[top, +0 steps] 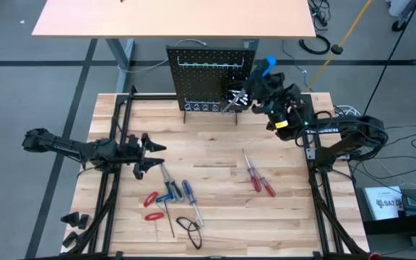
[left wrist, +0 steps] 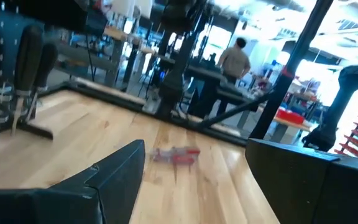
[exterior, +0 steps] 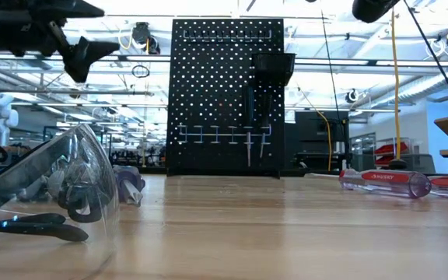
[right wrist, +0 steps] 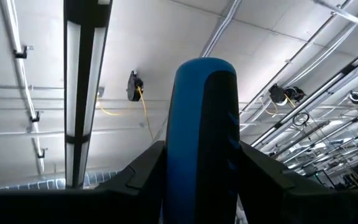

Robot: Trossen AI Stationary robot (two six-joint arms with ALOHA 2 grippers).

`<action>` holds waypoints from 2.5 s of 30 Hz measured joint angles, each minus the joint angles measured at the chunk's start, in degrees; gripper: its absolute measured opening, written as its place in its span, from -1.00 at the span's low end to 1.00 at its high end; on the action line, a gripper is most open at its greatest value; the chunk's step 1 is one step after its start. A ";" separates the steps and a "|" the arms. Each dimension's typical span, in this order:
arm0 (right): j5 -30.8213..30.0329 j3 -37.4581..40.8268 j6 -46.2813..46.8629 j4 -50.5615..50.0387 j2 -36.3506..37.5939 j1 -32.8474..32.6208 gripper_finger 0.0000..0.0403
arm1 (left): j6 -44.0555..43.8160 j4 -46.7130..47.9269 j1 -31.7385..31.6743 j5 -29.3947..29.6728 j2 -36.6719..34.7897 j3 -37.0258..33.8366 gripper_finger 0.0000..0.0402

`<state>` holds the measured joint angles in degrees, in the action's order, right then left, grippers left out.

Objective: Hang tools onto peg board
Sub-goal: Hang the blue screwdriver on the pegboard

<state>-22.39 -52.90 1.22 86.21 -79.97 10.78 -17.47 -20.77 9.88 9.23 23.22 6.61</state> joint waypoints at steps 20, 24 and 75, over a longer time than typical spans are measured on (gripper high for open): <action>-3.40 -16.80 -5.63 -29.25 -0.57 6.66 -0.24 | 13.56 -0.84 -3.53 6.88 0.00 5.23 0.42; -3.48 -16.65 -3.50 -29.46 -2.66 9.37 -0.24 | 13.53 -0.99 -3.53 5.97 -0.02 5.23 0.42; -14.79 -7.48 -6.37 -11.04 -8.10 14.95 -0.24 | 15.25 0.74 -3.53 4.90 0.00 5.23 0.42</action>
<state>-37.18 -60.39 -5.15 75.18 -88.07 25.73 -2.22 -20.03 6.35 14.13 23.22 11.84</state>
